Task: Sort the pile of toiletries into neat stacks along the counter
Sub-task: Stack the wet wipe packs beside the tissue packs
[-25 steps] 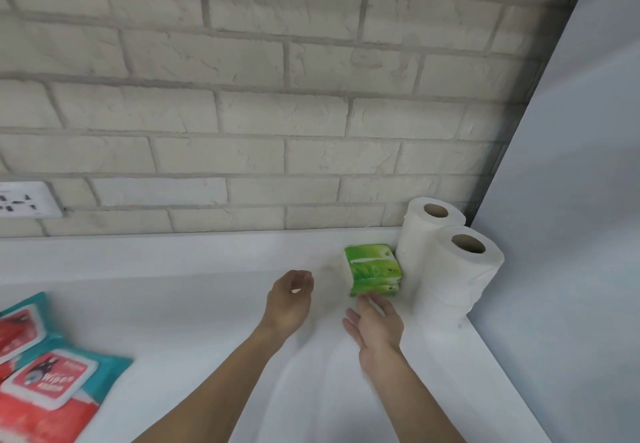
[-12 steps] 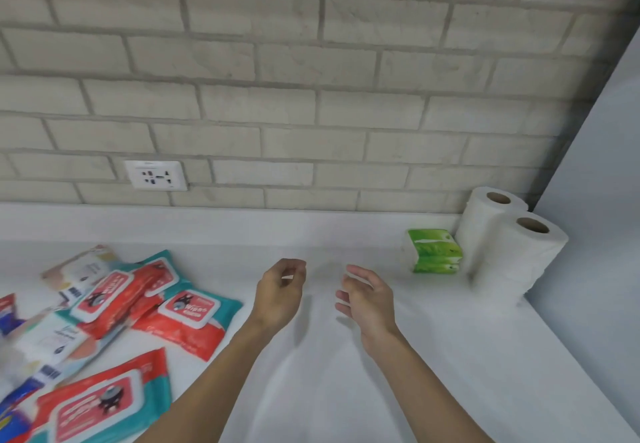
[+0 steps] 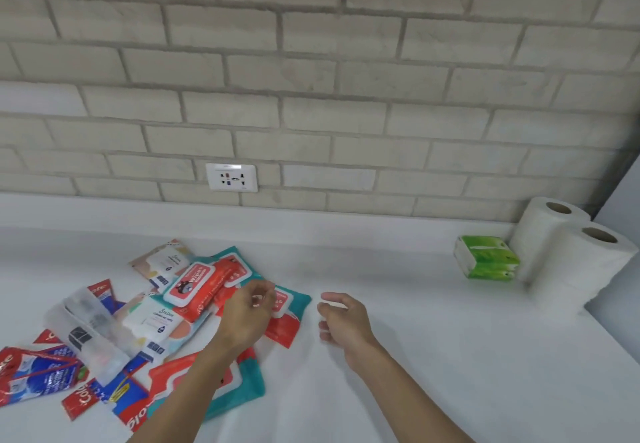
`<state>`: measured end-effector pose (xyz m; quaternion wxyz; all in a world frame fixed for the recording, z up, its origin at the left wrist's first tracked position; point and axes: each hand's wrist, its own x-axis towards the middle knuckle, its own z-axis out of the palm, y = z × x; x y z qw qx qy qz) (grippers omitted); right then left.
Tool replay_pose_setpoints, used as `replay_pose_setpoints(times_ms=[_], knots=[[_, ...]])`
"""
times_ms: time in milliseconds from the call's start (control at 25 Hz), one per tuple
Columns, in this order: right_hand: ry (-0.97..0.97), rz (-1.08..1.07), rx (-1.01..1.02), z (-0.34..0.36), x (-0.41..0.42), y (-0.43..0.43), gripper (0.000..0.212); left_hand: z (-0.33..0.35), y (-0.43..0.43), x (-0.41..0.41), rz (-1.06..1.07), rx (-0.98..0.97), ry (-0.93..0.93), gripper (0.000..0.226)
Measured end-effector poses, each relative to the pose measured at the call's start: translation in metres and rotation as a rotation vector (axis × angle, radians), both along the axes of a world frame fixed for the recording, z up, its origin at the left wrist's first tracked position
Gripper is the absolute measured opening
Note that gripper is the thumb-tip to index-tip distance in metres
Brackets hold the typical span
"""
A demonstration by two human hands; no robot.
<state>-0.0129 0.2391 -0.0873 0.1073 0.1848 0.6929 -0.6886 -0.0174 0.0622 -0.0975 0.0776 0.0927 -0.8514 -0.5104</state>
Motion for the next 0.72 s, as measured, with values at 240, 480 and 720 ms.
replay_pose_setpoints(times_ms=[240,480,720], knots=[[-0.096,0.039,0.101,-0.016,-0.002,-0.037,0.034,-0.011,-0.040,0.009,-0.069,-0.210,-0.088,0.023],[-0.162,0.012,-0.053,-0.030,-0.018,-0.064,0.045,-0.013,-0.046,0.008,-0.145,-0.316,-0.086,0.034],[-0.226,-0.017,-0.129,-0.035,-0.021,-0.076,0.037,-0.015,-0.052,0.009,-0.219,-0.343,-0.117,0.034]])
